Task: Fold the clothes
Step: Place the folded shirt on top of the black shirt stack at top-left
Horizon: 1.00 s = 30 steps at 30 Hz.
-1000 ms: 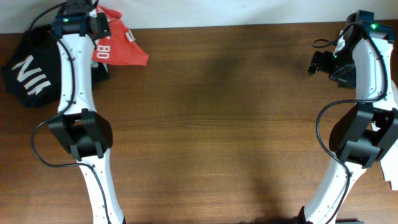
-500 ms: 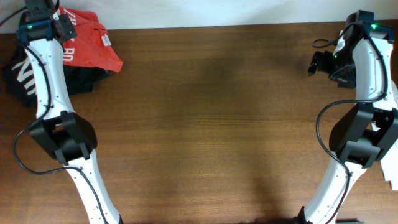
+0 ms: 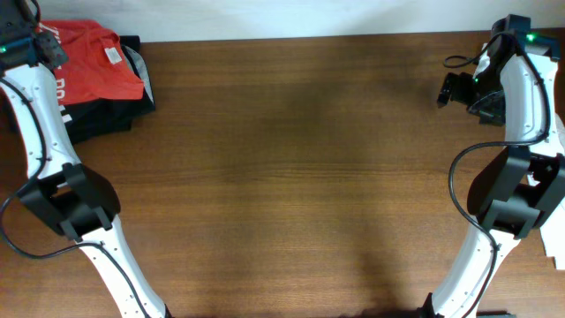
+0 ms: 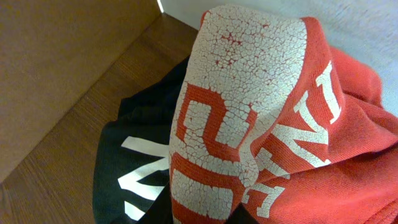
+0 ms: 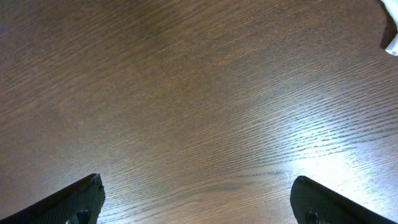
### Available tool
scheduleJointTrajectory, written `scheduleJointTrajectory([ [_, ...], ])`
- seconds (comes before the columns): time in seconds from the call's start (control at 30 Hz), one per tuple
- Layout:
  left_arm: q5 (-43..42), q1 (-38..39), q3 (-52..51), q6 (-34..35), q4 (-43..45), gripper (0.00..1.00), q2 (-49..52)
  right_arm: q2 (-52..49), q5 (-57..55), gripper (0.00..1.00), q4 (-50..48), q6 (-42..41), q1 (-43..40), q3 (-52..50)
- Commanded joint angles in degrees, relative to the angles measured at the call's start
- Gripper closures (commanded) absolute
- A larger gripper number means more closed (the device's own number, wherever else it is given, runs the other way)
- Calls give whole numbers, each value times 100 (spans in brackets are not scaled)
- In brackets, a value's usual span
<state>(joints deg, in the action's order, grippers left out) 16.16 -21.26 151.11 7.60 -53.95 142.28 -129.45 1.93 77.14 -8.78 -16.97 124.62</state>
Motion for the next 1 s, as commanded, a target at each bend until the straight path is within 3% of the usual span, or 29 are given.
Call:
scheduleJointTrajectory([
  [0.0,214,-184,-376,72,192,79,-251,55,-50,1,2,13,-31,9],
  [0.1,212,-369,-767,72,297,57,-251,55,-48,1,2,13,-31,9],
  [0.13,212,-415,-852,74,295,41,-249,55,-50,1,2,13,-31,9],
  [0.27,197,-498,-879,74,44,32,-361,55,-50,1,2,13,-31,9],
  [0.37,-516,-367,-876,74,35,32,-640,55,-50,1,0,13,-31,9],
  [0.43,-1534,-234,-876,72,525,40,-765,55,-50,1,2,13,-31,9],
  [0.53,-1838,-105,-903,74,1187,59,-671,55,-50,1,2,13,-31,9],
  [0.67,-1834,-63,-1043,70,1753,58,-267,55,-50,1,0,13,-31,9],
  [0.83,-1834,-186,-1045,70,1578,52,645,55,-50,1,2,13,-31,9],
  [0.9,-1832,-225,-1045,70,1480,40,883,55,-50,1,2,13,-31,9],
  [0.97,-1836,-232,-1025,70,1469,38,907,55,-50,1,0,13,-31,9],
])
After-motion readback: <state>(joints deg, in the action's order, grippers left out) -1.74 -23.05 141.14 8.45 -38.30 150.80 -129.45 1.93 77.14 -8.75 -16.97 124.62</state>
